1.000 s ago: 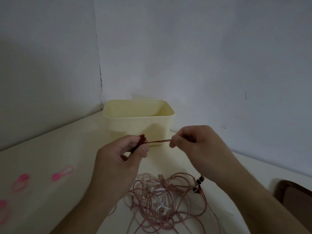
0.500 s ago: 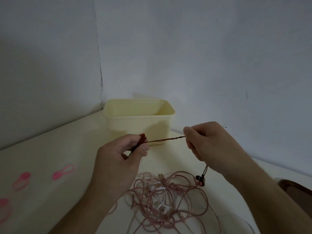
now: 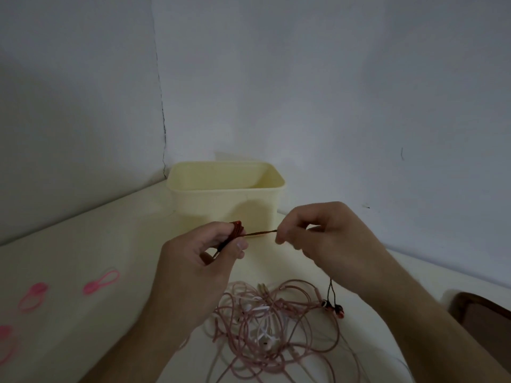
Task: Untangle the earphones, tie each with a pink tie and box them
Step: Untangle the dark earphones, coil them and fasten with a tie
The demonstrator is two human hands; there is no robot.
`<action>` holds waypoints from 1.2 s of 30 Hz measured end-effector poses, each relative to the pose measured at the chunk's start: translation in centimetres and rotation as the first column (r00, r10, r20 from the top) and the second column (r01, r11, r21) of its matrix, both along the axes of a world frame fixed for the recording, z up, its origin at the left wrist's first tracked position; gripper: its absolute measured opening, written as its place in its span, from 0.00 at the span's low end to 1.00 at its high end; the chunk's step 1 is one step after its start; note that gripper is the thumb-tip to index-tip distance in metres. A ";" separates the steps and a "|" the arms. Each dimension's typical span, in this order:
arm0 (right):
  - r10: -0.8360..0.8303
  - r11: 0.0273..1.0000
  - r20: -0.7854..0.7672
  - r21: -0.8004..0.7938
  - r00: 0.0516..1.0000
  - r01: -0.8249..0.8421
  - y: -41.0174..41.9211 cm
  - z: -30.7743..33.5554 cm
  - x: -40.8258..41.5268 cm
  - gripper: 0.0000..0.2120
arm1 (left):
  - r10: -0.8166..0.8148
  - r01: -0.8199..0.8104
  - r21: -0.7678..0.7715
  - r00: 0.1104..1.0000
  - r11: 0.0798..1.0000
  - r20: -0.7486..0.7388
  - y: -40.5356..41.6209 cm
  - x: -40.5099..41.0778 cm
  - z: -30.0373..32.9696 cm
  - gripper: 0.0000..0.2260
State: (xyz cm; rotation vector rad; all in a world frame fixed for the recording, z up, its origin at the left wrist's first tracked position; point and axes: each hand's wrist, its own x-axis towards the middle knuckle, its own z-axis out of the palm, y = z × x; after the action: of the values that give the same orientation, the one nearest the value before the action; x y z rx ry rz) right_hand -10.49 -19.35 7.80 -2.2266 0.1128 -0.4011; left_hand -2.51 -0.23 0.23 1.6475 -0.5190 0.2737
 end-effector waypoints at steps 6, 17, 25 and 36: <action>0.126 0.984 -0.083 0.137 0.989 -0.113 1.2 -0.5 0.0 0.06 | -0.021 0.017 0.049 0.997 0.999 0.069 0.1 -0.4 0.3 0.08; 0.045 0.959 -0.083 0.282 0.996 -0.020 1.6 -0.6 0.0 0.04 | -0.016 0.012 0.058 0.997 0.998 0.079 0.2 -0.6 0.4 0.08; 0.047 0.969 -0.063 0.244 0.997 -0.030 1.7 -0.8 0.1 0.04 | -0.018 0.011 0.078 0.995 0.997 0.096 0.2 -0.6 0.4 0.09; 0.033 0.978 -0.044 0.207 0.999 -0.023 1.3 -1.3 0.5 0.05 | -0.013 0.004 0.084 0.995 0.996 0.101 0.2 -0.6 0.3 0.08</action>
State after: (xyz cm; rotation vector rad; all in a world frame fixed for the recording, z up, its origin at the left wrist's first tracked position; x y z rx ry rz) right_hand -9.95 -18.01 6.53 -2.0307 0.1417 -0.3075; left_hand -3.08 -0.05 0.50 1.7189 -0.6213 0.3340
